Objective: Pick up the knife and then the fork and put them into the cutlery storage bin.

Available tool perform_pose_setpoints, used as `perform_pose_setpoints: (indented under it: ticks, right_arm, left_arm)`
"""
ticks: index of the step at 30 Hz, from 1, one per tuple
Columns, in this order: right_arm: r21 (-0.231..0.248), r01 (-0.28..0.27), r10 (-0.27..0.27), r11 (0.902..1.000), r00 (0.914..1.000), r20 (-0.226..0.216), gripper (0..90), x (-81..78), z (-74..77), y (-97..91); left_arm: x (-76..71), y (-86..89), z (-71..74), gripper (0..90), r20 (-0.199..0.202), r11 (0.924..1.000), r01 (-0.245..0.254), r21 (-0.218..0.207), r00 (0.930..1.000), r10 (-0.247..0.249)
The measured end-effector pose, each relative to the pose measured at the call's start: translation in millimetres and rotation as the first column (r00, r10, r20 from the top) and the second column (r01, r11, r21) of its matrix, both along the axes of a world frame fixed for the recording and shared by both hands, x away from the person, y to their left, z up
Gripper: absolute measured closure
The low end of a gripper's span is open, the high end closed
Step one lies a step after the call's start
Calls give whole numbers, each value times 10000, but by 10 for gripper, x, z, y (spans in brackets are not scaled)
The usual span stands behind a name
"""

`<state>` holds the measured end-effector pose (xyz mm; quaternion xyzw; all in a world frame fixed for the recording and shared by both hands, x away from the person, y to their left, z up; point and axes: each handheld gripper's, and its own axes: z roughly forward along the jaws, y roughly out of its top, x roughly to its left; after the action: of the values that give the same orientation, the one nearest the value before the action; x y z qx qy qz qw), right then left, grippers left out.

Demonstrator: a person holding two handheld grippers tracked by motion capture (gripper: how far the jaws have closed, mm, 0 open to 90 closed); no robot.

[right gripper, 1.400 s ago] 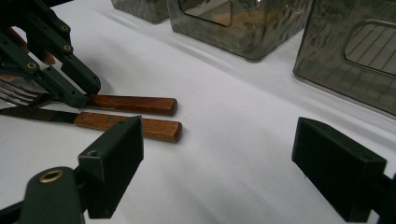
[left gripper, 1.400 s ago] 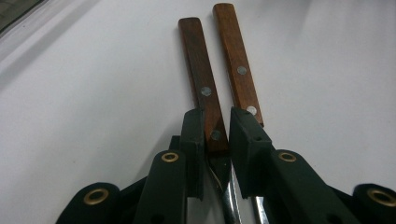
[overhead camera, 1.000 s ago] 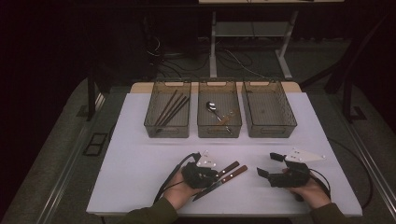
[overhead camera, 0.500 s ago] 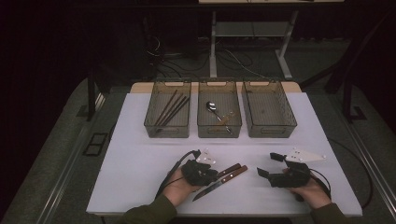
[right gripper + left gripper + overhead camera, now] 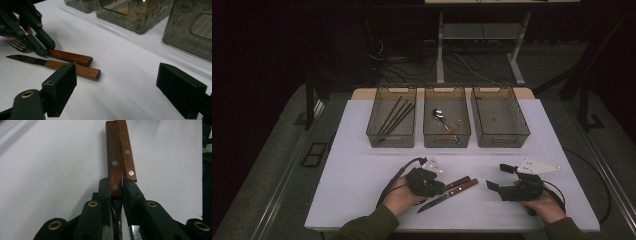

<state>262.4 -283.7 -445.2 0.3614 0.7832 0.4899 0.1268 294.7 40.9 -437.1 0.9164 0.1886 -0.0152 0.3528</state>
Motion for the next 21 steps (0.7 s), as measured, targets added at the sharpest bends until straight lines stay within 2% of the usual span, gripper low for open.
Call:
perform_pose_setpoints:
  ticks: [3, 5, 9, 13, 16, 18, 21]
  right_arm:
    - [-107, -331, 330, 9994, 9995, -26, 162, 18, 23, 27]
    - [-212, -850, 848, 9962, 9964, -66, 162, 44, 63, 55]
    - [-482, -1924, 1918, 9801, 9813, -168, 162, 109, 169, 139]
    - [-491, -3098, 3084, 9495, 9506, -352, 162, 182, 250, 236]
    - [-592, -3779, 3751, 9240, 9255, -530, 163, 246, 295, 348]
    - [-682, -4381, 4334, 8963, 8982, -730, 169, 290, 319, 434]
    - [-902, -5110, 5001, 8548, 8577, -1189, 247, 331, 334, 598]
  left_arm:
    - [25, 9, 30, 779, 41, 9997, 234, -86, 9997, -234]
    - [41, 14, 55, 779, 78, 9993, 314, -211, 9995, -312]
    - [69, 22, 118, 779, 118, 9962, 787, -369, 9969, -783]
    - [82, -6, 183, 778, 267, 9892, 1384, -478, 9902, -1373]
    - [75, -57, 224, 778, 434, 9826, 1831, -313, 9824, -1817]
    - [72, -93, 252, 778, 505, 9753, 2185, -334, 9749, -2167]
    - [61, -145, 287, 778, 585, 9675, 2507, -338, 9669, -2485]
